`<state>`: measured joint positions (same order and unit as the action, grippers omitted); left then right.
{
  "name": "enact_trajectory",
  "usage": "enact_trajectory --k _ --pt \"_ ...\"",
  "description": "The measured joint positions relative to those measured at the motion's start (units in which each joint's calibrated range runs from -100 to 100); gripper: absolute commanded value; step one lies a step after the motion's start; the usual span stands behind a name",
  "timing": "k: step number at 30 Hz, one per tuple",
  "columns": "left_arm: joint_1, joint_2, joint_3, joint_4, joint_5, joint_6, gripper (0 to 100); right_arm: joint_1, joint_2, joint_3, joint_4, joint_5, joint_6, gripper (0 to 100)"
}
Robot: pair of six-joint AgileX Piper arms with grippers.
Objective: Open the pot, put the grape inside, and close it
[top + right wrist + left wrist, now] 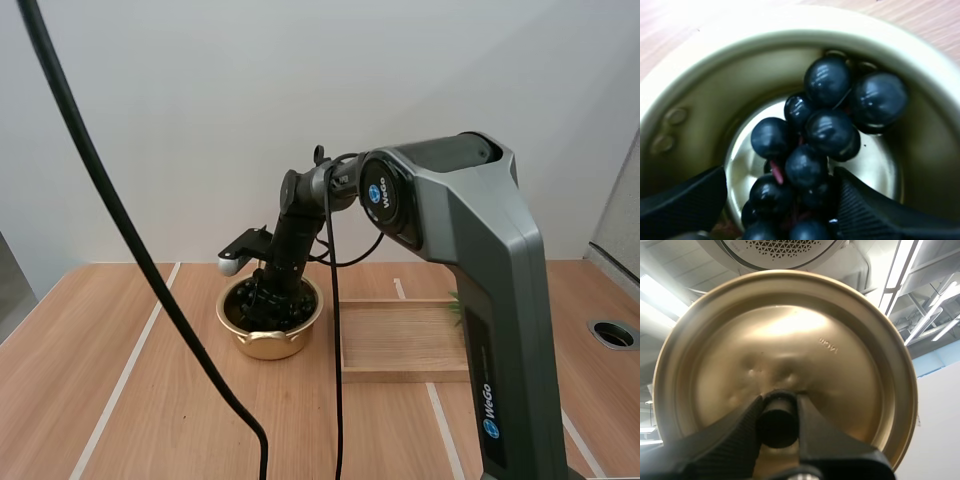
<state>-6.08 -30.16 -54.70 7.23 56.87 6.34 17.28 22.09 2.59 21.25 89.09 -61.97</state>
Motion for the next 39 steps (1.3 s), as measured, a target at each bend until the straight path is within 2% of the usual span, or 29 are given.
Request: enact_trajectory --k 7,17,29,39 --pt "0.0 0.0 0.0 0.1 0.0 0.0 0 0.0 -6.3 -0.6 0.6 0.6 0.8 100" --pt "0.0 0.0 0.0 0.1 0.0 0.0 0 0.0 -18.0 -6.6 0.6 3.9 4.1 100" --pt "0.0 0.0 0.0 0.1 0.0 0.3 0 -0.1 -34.8 -7.9 -6.7 9.7 10.0 100" --pt "0.0 0.0 0.0 0.1 0.0 0.3 0 -4.2 -50.1 -7.7 -7.5 10.4 11.9 100"
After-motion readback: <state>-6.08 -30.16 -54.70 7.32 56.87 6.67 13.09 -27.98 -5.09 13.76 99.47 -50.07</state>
